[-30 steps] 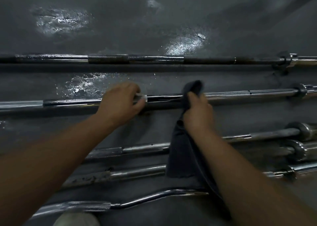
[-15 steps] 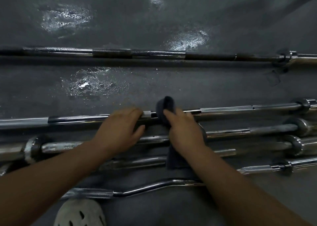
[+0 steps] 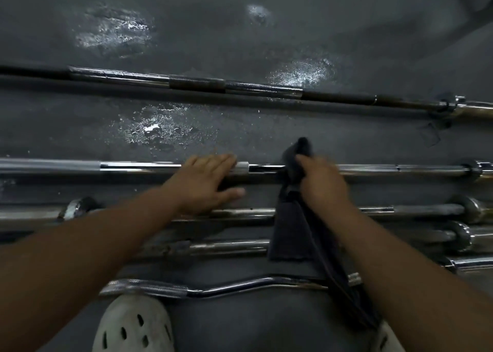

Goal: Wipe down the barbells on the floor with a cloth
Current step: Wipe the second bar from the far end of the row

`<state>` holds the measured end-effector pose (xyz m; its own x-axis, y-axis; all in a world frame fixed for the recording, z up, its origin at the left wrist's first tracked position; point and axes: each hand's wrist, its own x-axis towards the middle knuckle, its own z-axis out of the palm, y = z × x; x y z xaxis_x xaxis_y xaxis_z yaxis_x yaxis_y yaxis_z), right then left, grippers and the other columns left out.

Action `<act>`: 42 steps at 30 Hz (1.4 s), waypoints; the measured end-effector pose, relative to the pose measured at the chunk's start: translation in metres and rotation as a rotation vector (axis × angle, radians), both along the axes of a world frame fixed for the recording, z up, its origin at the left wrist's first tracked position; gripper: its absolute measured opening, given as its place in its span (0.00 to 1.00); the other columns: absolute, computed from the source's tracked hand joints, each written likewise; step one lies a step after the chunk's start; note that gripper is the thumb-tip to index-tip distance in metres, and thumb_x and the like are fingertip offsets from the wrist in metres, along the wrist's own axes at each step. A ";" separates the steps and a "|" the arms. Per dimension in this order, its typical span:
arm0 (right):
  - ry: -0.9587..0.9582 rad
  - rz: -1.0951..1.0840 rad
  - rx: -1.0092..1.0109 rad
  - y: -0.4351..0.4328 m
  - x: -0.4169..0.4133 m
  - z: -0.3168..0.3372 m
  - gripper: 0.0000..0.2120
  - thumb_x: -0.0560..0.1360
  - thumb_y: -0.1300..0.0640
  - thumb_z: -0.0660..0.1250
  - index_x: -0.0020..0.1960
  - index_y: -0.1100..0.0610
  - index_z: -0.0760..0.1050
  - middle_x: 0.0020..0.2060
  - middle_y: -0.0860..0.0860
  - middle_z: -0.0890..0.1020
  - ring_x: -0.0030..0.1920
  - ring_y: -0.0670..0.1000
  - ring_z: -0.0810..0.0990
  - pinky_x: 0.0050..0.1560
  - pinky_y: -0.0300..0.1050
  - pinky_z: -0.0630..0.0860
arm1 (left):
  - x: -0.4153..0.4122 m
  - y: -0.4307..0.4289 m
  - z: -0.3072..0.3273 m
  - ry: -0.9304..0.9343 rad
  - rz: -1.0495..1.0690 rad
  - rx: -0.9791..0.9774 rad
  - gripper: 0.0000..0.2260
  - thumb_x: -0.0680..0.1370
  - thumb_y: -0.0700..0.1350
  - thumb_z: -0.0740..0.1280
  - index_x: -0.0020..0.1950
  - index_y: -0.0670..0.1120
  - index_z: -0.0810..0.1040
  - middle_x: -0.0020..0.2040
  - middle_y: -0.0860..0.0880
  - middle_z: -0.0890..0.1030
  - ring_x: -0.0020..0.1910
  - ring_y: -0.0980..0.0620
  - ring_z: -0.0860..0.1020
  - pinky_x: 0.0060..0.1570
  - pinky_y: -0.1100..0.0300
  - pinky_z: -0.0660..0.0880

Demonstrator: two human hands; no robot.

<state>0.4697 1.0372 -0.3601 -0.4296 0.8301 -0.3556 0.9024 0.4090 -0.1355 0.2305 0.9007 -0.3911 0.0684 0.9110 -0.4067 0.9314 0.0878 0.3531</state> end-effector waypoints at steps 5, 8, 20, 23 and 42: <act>0.076 -0.190 0.016 -0.001 -0.026 -0.002 0.27 0.74 0.64 0.63 0.72 0.53 0.69 0.68 0.60 0.69 0.62 0.67 0.72 0.61 0.54 0.71 | -0.005 0.012 -0.009 0.154 0.029 0.167 0.43 0.75 0.73 0.43 0.80 0.45 0.56 0.79 0.43 0.60 0.77 0.44 0.59 0.75 0.46 0.52; 0.143 0.099 -0.064 -0.018 -0.071 -0.010 0.30 0.75 0.63 0.62 0.74 0.48 0.65 0.71 0.57 0.67 0.63 0.64 0.71 0.61 0.55 0.74 | -0.005 0.021 -0.018 0.183 0.060 0.181 0.43 0.75 0.74 0.43 0.80 0.46 0.56 0.77 0.44 0.65 0.74 0.44 0.64 0.72 0.46 0.56; 0.162 0.190 0.051 0.011 -0.100 -0.021 0.27 0.77 0.62 0.59 0.74 0.46 0.63 0.72 0.54 0.65 0.58 0.61 0.71 0.55 0.52 0.73 | -0.030 0.076 -0.028 0.236 0.105 0.343 0.38 0.73 0.68 0.58 0.76 0.46 0.63 0.68 0.43 0.71 0.65 0.41 0.70 0.67 0.46 0.62; 0.120 0.126 0.123 0.044 -0.074 -0.021 0.30 0.74 0.65 0.61 0.74 0.48 0.65 0.69 0.57 0.68 0.60 0.64 0.72 0.56 0.54 0.74 | -0.045 0.088 -0.024 0.220 0.079 0.286 0.38 0.73 0.68 0.63 0.78 0.50 0.60 0.71 0.46 0.70 0.68 0.43 0.68 0.67 0.48 0.60; 0.108 -0.042 -0.052 -0.011 -0.053 -0.005 0.27 0.75 0.63 0.61 0.73 0.48 0.67 0.65 0.58 0.71 0.62 0.64 0.72 0.59 0.55 0.73 | 0.010 0.058 0.005 0.059 0.206 0.133 0.24 0.72 0.58 0.67 0.63 0.46 0.72 0.58 0.44 0.75 0.57 0.40 0.75 0.56 0.49 0.71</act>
<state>0.4163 1.0259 -0.3651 -0.4331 0.8296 -0.3522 0.8975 0.3611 -0.2532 0.2408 0.9583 -0.3860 -0.1443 0.9491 -0.2800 0.9180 0.2340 0.3202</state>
